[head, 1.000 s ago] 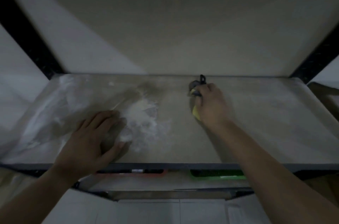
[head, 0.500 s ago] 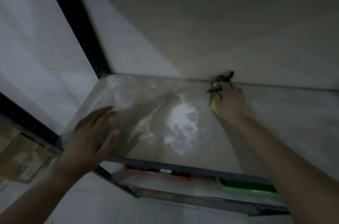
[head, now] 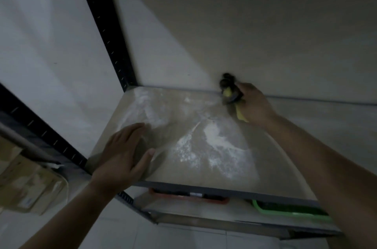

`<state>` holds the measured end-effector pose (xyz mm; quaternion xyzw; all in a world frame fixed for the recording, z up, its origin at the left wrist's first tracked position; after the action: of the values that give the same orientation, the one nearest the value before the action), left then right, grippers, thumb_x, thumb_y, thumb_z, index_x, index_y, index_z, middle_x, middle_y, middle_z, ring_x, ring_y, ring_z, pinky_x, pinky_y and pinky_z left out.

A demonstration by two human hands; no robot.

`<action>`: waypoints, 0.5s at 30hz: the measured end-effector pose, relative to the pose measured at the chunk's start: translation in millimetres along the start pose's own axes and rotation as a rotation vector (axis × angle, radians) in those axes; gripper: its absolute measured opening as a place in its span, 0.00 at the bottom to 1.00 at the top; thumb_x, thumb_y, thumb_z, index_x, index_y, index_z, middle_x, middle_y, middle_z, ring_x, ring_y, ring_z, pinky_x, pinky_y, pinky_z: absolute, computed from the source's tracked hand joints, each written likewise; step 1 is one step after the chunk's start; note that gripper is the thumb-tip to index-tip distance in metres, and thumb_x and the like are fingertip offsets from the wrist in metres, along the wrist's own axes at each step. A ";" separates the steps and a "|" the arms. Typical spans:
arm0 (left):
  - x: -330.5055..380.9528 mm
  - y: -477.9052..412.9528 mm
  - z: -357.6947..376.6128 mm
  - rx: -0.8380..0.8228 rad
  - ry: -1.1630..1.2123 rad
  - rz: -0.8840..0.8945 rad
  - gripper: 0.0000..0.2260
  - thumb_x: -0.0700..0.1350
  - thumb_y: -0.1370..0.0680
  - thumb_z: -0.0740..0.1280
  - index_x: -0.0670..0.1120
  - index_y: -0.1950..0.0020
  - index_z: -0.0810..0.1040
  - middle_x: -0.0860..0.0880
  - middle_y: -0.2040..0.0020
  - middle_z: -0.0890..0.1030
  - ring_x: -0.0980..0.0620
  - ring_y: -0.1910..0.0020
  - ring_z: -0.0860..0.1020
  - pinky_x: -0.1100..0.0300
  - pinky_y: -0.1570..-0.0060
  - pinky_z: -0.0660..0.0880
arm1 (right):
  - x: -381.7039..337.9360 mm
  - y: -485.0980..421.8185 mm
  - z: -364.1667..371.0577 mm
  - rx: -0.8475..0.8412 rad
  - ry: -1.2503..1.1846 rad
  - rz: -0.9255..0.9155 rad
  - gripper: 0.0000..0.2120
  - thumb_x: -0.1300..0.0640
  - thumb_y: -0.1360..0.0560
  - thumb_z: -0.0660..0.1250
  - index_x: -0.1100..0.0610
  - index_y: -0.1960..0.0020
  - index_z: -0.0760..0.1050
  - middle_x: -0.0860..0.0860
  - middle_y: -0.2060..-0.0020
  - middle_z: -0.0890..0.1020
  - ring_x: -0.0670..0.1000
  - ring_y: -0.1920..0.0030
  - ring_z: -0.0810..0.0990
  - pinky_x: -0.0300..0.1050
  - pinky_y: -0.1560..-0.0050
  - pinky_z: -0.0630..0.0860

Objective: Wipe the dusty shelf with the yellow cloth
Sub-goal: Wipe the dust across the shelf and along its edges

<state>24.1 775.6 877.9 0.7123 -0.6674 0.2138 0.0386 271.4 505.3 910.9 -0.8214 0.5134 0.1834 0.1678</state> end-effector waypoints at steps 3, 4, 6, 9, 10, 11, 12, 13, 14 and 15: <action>-1.5 -1.9 0.2 -0.026 -0.017 0.012 0.30 0.64 0.19 0.55 0.45 0.28 0.75 0.47 0.31 0.76 0.45 0.31 0.74 0.48 0.33 0.70 | -2.9 -15.5 12.1 -0.042 0.124 0.014 0.16 0.59 0.21 0.61 0.62 0.35 0.75 0.63 0.38 0.77 0.63 0.39 0.76 0.48 0.38 0.71; -2.4 -2.0 0.3 -0.030 -0.023 0.013 0.30 0.64 0.19 0.54 0.45 0.28 0.75 0.48 0.31 0.76 0.45 0.31 0.74 0.47 0.33 0.71 | -13.5 -16.0 17.7 -0.015 0.136 0.007 0.16 0.57 0.21 0.59 0.61 0.38 0.77 0.63 0.41 0.79 0.63 0.42 0.78 0.49 0.41 0.73; -4.4 -1.7 2.0 -0.042 -0.037 0.008 0.30 0.65 0.19 0.53 0.45 0.28 0.75 0.48 0.31 0.76 0.46 0.31 0.74 0.47 0.33 0.70 | -45.4 -10.9 31.8 0.040 0.117 -0.083 0.18 0.54 0.24 0.56 0.60 0.44 0.80 0.62 0.47 0.82 0.63 0.48 0.80 0.50 0.46 0.75; -8.6 -1.7 4.3 -0.050 -0.043 0.006 0.30 0.64 0.19 0.54 0.46 0.28 0.75 0.49 0.31 0.76 0.48 0.31 0.74 0.48 0.32 0.70 | -102.4 9.0 55.0 -0.081 0.046 -0.333 0.17 0.55 0.29 0.57 0.59 0.50 0.81 0.60 0.54 0.84 0.62 0.54 0.82 0.52 0.51 0.77; -9.3 -1.5 4.2 -0.045 -0.039 0.008 0.29 0.64 0.19 0.54 0.46 0.28 0.76 0.50 0.31 0.76 0.48 0.31 0.74 0.48 0.32 0.70 | -111.4 11.8 56.3 -0.132 0.020 -0.366 0.18 0.53 0.31 0.57 0.59 0.51 0.81 0.59 0.55 0.84 0.61 0.55 0.82 0.52 0.53 0.77; -9.6 -1.2 4.0 -0.040 -0.033 0.008 0.29 0.64 0.19 0.54 0.47 0.29 0.76 0.50 0.31 0.76 0.48 0.32 0.74 0.49 0.32 0.70 | -113.9 10.6 52.4 -0.149 0.000 -0.369 0.20 0.49 0.32 0.56 0.57 0.52 0.81 0.57 0.56 0.84 0.59 0.55 0.82 0.50 0.54 0.78; -9.5 -1.1 3.9 -0.034 -0.029 0.006 0.28 0.64 0.19 0.54 0.47 0.29 0.76 0.51 0.31 0.76 0.49 0.32 0.74 0.50 0.32 0.70 | -110.6 4.6 46.4 -0.126 -0.011 -0.354 0.22 0.46 0.34 0.55 0.54 0.52 0.81 0.55 0.55 0.84 0.57 0.54 0.82 0.49 0.54 0.78; -9.5 -1.1 4.2 -0.029 -0.027 0.003 0.28 0.64 0.19 0.55 0.47 0.29 0.76 0.51 0.32 0.76 0.49 0.32 0.74 0.50 0.32 0.69 | -103.1 -4.8 37.9 -0.075 -0.006 -0.313 0.24 0.44 0.34 0.54 0.53 0.50 0.81 0.54 0.53 0.84 0.56 0.52 0.82 0.48 0.52 0.78; -9.8 -1.2 4.5 -0.028 -0.028 -0.001 0.28 0.63 0.19 0.55 0.47 0.29 0.76 0.51 0.32 0.76 0.50 0.32 0.74 0.51 0.32 0.69 | -92.6 -15.3 29.1 -0.017 0.004 -0.249 0.25 0.44 0.33 0.54 0.53 0.46 0.81 0.55 0.48 0.84 0.57 0.47 0.81 0.47 0.47 0.77; -9.8 -1.6 5.2 -0.030 -0.033 -0.001 0.28 0.63 0.20 0.56 0.47 0.29 0.76 0.51 0.32 0.76 0.50 0.32 0.74 0.51 0.32 0.69 | -81.6 -24.2 23.8 0.012 0.011 -0.168 0.26 0.46 0.31 0.56 0.54 0.40 0.80 0.57 0.41 0.81 0.58 0.41 0.79 0.46 0.41 0.74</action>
<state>26.8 783.2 870.1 0.7153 -0.6708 0.1922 0.0384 257.2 590.2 930.8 -0.8614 0.4449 0.1609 0.1847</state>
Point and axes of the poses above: each hand's wrist, its own y-axis away from the middle knuckle, its own z-axis out of the palm, x = y × z, the point moved 5 cm from there along -y, towards the middle knuckle
